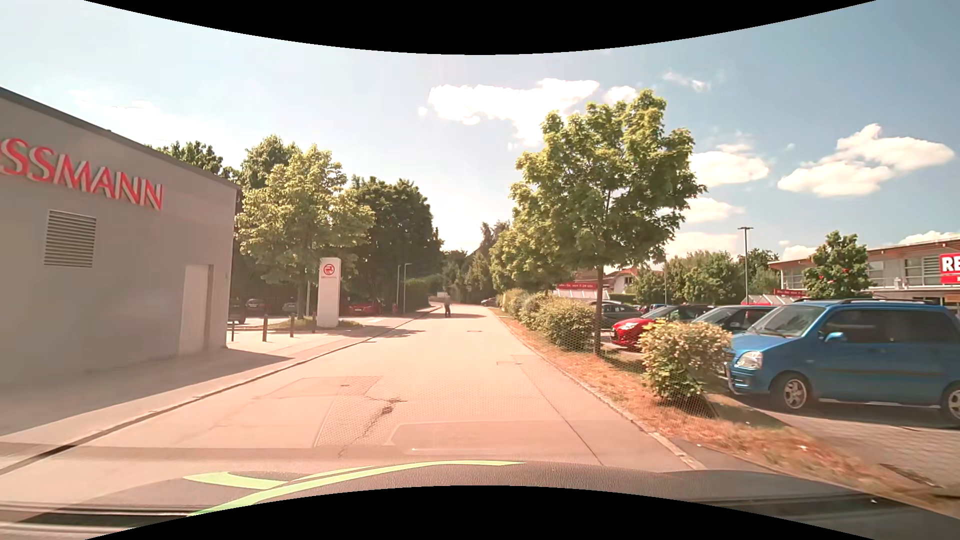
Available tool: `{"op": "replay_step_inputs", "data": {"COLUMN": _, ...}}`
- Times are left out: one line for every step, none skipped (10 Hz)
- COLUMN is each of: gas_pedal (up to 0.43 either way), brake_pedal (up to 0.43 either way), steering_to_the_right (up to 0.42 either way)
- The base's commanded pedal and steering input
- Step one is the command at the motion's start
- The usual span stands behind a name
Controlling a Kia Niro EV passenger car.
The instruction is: Follow the waypoints while adhering to traffic rules and regulations
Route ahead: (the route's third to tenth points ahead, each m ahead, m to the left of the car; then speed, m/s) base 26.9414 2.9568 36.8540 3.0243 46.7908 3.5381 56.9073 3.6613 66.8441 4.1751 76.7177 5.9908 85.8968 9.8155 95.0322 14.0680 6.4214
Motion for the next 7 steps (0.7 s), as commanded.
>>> {"op": "replay_step_inputs", "data": {"gas_pedal": 0.000, "brake_pedal": 0.000, "steering_to_the_right": 0.001}}
{"op": "replay_step_inputs", "data": {"gas_pedal": 0.000, "brake_pedal": 0.000, "steering_to_the_right": 0.000}}
{"op": "replay_step_inputs", "data": {"gas_pedal": 0.000, "brake_pedal": 0.000, "steering_to_the_right": 0.000}}
{"op": "replay_step_inputs", "data": {"gas_pedal": 0.000, "brake_pedal": 0.000, "steering_to_the_right": 0.000}}
{"op": "replay_step_inputs", "data": {"gas_pedal": 0.000, "brake_pedal": 0.000, "steering_to_the_right": 0.000}}
{"op": "replay_step_inputs", "data": {"gas_pedal": 0.000, "brake_pedal": 0.000, "steering_to_the_right": 0.000}}
{"op": "replay_step_inputs", "data": {"gas_pedal": 0.000, "brake_pedal": 0.000, "steering_to_the_right": 0.000}}
